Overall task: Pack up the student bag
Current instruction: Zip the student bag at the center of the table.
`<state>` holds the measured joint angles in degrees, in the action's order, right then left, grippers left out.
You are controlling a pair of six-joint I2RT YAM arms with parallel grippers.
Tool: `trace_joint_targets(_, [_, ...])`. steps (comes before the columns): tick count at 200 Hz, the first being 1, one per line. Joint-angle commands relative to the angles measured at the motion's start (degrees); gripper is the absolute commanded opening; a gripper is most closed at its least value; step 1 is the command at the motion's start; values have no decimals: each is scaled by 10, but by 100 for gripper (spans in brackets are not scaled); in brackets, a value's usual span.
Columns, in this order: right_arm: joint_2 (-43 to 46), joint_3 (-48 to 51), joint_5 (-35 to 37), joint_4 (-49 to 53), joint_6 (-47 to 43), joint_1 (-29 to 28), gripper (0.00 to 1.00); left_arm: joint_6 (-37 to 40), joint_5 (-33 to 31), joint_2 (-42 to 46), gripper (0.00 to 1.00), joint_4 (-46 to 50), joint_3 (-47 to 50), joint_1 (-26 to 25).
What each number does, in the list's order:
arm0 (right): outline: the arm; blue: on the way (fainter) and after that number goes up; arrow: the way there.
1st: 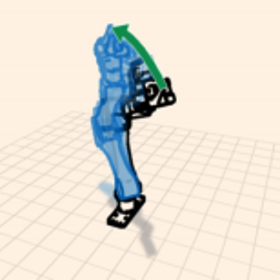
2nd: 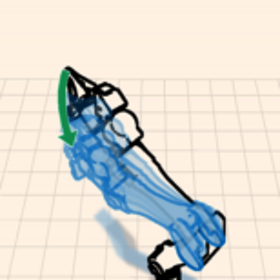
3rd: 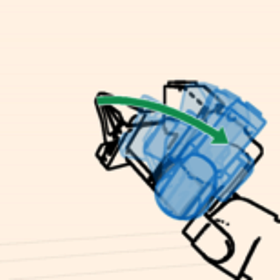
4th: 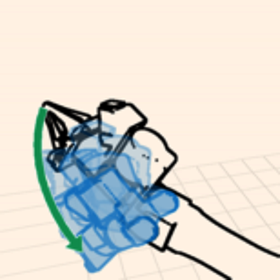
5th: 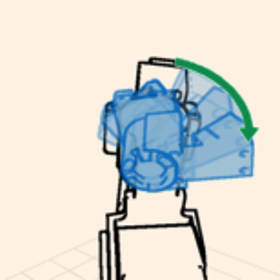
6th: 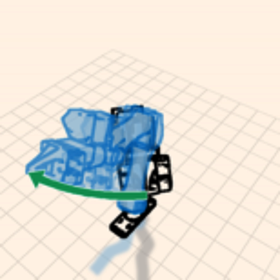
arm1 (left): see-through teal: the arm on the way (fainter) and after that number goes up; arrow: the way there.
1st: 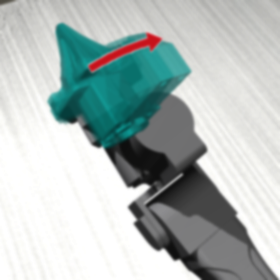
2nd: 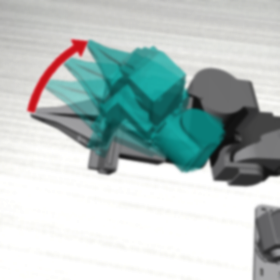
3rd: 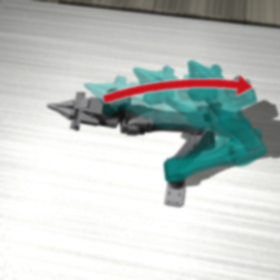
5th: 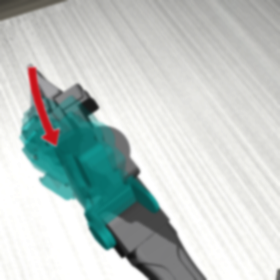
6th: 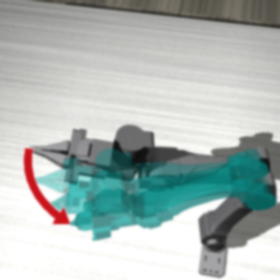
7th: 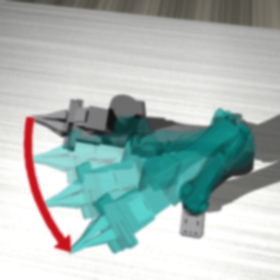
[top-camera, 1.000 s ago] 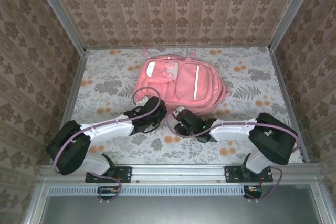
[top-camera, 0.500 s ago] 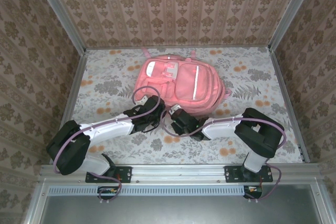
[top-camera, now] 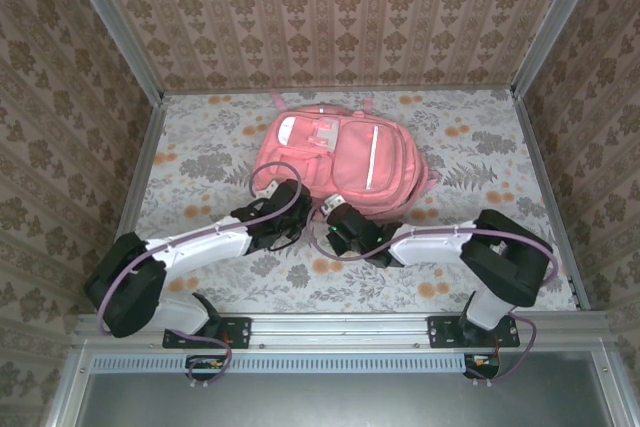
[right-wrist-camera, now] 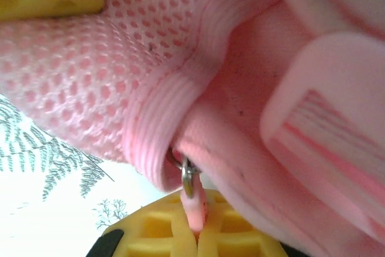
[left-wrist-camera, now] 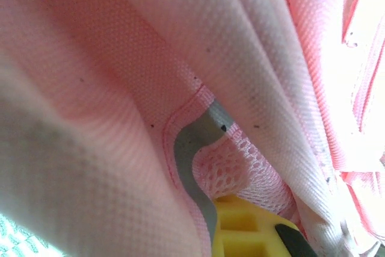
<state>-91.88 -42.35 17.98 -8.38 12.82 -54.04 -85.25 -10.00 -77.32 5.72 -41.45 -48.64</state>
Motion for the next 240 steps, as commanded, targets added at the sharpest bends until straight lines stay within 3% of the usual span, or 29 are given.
trace_joint_targets(1, [48,21,35,17,15,4,0,32,-28,47,0,73,8,34])
trace_joint_targets(49, [89,62,46,56,25,11,0,75,-14,126,0,117,39,117])
trace_joint_targets(100, [118,80,36,84,35,19,0,149,38,176,0,157,35,244])
trace_joint_targets(128, [140,62,10,95,49,13,0,139,64,165,0,139,35,235])
trace_joint_targets(153, [153,44,4,103,59,3,14,116,60,155,0,120,36,197])
trace_joint_targets(188, [160,14,-5,115,72,-23,25,84,39,130,0,101,20,135])
trace_joint_targets(240, [87,-17,4,81,89,-73,30,52,17,94,0,80,1,72])
